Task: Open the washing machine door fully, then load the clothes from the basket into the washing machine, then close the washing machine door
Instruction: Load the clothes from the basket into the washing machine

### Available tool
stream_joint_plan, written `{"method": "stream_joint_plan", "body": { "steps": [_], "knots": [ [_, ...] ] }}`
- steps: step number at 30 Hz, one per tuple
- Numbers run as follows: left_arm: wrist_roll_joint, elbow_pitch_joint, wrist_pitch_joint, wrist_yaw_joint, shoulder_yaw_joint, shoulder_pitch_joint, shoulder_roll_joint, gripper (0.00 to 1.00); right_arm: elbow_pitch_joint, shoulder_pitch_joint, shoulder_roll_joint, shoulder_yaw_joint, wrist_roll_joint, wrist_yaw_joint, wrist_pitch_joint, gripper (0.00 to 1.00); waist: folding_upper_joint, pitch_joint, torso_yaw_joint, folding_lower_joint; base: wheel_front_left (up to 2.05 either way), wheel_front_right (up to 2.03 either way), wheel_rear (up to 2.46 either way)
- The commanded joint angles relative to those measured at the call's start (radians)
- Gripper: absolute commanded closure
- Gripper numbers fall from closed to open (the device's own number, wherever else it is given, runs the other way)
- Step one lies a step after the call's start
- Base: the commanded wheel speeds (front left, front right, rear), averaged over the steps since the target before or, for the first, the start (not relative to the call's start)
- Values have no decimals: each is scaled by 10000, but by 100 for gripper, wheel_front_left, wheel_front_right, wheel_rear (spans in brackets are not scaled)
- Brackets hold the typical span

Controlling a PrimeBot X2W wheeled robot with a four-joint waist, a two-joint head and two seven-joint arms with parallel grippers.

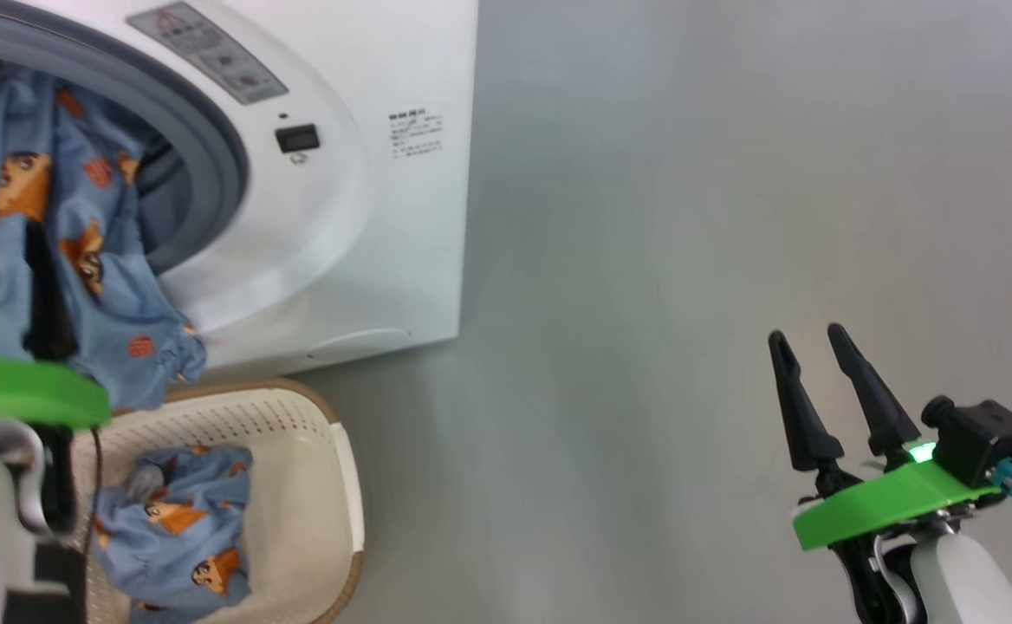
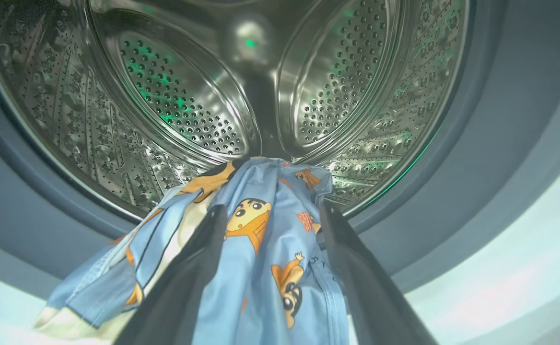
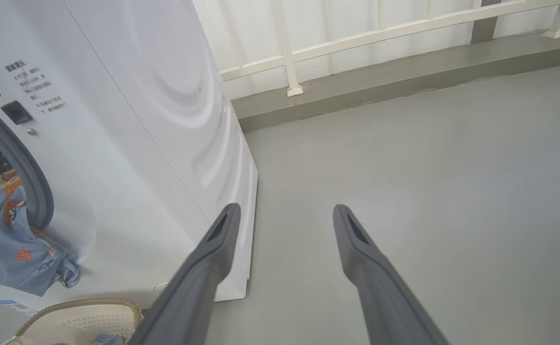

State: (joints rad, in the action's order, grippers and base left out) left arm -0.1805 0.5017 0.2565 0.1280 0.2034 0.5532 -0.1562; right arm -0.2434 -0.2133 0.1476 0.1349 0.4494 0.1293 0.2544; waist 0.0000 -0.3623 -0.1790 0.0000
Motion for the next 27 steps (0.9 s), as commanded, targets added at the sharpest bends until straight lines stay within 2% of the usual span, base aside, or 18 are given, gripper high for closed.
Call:
{"method": "stream_joint_plan", "body": {
  "steps": [1, 16, 27],
  "knots": [
    [12, -393, 53, 26, 199, -343, -299, 0, 180, 228, 146, 157, -36, 14, 74, 0, 0, 377, 177, 0, 0, 0, 0],
    [53, -1993, 53, 26, 370, -2949, 348, 0, 122, 1127, 480, -27, -11, 14, 74, 0, 0, 1464, 685, 0, 0, 0, 0],
    [-3, -2765, 53, 27, 209, -4143, 556, 0, 143, 1734, 647, -220, -3, 14, 74, 0, 0, 2064, 996, 0, 0, 0, 0]
  ]
}}
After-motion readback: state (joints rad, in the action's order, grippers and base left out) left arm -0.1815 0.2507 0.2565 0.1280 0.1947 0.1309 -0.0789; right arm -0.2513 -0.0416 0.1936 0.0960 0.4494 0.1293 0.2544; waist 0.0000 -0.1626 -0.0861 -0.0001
